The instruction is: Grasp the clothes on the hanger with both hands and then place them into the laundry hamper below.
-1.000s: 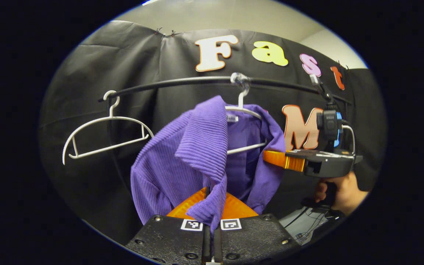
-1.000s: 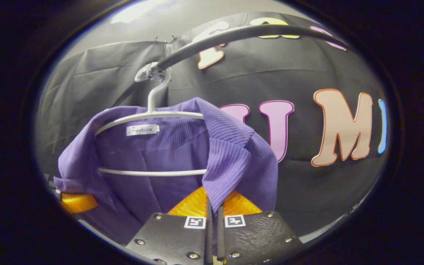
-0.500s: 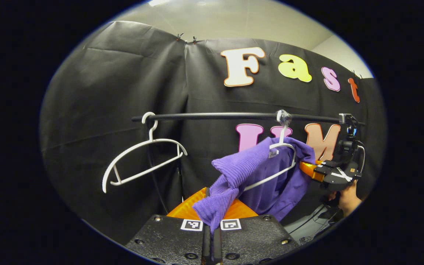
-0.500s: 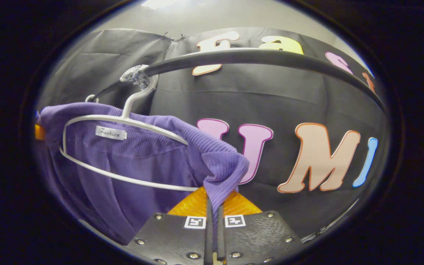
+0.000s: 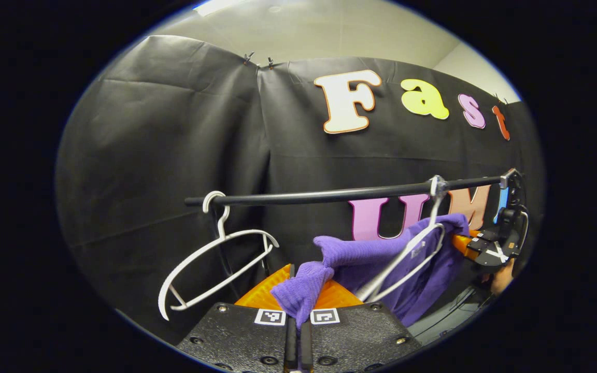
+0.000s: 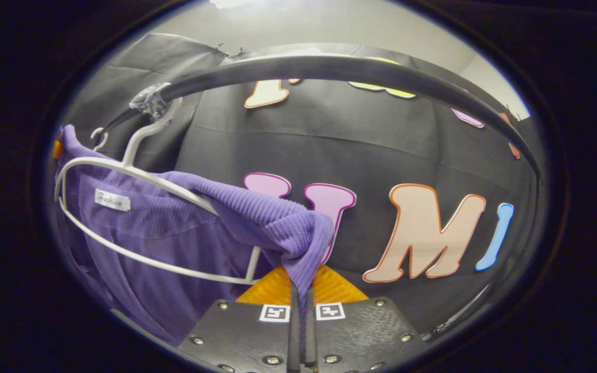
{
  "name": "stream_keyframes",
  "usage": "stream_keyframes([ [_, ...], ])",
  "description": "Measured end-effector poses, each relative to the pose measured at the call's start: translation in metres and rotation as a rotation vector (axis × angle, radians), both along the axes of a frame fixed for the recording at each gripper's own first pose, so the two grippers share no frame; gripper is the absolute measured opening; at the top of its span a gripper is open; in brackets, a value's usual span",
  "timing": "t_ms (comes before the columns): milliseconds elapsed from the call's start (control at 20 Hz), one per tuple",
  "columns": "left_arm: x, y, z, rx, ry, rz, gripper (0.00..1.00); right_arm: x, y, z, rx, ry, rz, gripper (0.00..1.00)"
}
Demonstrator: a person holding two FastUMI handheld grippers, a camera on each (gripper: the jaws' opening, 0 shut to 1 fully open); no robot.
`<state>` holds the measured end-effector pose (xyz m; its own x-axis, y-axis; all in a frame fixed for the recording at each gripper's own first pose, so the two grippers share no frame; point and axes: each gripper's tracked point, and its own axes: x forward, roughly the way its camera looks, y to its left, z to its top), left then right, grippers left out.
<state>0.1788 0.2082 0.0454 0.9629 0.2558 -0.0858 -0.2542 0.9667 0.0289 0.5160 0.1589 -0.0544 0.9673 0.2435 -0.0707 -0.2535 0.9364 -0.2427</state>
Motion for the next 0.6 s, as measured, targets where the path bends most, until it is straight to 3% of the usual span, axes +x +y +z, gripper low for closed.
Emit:
stream_keyframes([
  [200, 0.034, 0.001, 0.008, 0.022, -0.050, -0.050, 0.04, 0.015, -0.007, 0.000, -0.048, -0.066, -0.058, 0.04],
  [600, 0.088, -0.008, -0.014, -0.050, -0.076, -0.143, 0.04, 0.053, -0.033, -0.003, 0.003, -0.104, -0.185, 0.05],
])
